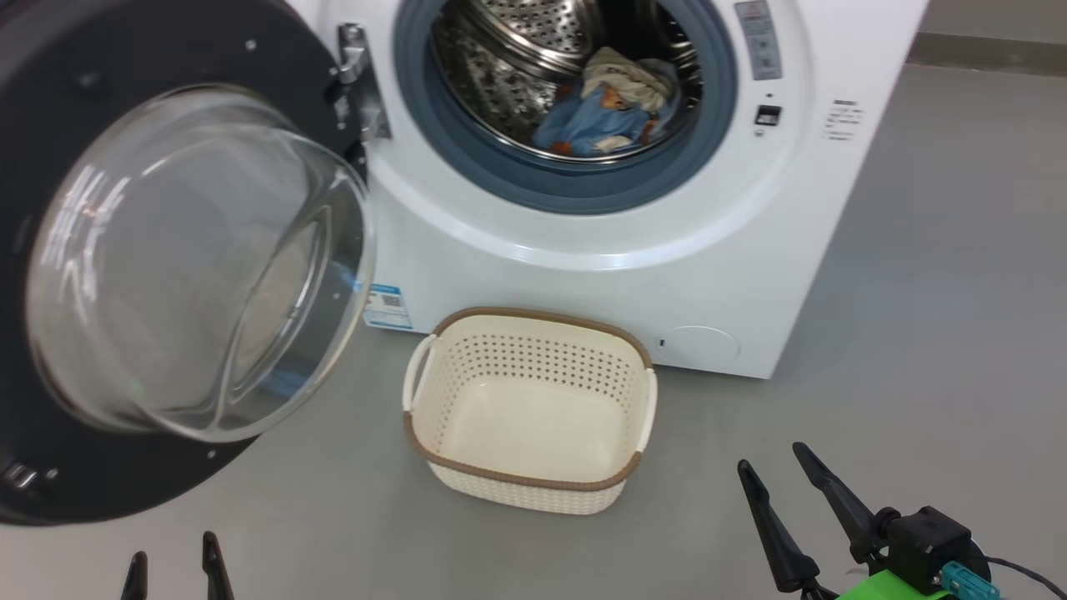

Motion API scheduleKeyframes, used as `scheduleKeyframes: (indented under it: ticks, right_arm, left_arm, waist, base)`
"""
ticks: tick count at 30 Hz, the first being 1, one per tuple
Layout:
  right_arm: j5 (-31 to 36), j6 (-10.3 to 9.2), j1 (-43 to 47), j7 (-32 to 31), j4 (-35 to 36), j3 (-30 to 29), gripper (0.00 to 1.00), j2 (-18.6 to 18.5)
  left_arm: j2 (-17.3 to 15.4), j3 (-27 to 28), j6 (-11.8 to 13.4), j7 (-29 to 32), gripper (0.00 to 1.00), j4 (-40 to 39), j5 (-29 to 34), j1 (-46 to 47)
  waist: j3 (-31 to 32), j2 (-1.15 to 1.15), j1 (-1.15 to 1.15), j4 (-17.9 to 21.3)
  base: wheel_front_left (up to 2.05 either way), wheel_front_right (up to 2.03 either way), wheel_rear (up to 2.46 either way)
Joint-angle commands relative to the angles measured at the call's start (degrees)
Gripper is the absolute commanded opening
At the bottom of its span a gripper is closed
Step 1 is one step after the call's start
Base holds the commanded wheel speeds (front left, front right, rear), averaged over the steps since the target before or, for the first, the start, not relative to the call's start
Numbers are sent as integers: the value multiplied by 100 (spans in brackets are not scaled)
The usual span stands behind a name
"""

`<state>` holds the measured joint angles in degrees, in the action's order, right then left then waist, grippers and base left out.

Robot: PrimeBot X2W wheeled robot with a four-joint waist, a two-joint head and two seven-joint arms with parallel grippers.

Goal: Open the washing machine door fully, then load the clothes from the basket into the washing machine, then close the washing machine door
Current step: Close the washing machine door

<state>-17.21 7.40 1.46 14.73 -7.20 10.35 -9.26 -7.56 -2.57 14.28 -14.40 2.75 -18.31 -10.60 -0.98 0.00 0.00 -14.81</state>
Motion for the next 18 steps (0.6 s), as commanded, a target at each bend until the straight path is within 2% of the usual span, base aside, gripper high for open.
scheduleKeyframes:
  ticks: [1, 18]
  right_arm:
    - [53, 9, -68, 27, 121, 132, 100, -100]
    - [70, 9, -170, -74, 198, 213, 100, -219]
  left_arm:
    - [-9, 247, -12, -60, 100, -165, -23, 129]
    - [194, 399, -58, -60, 100, -137, -56, 109]
  waist:
    - [-11, 0, 0, -223]
    - [-90, 0, 0, -822]
  base:
    - [0, 0, 0]
    - [0, 0, 0]
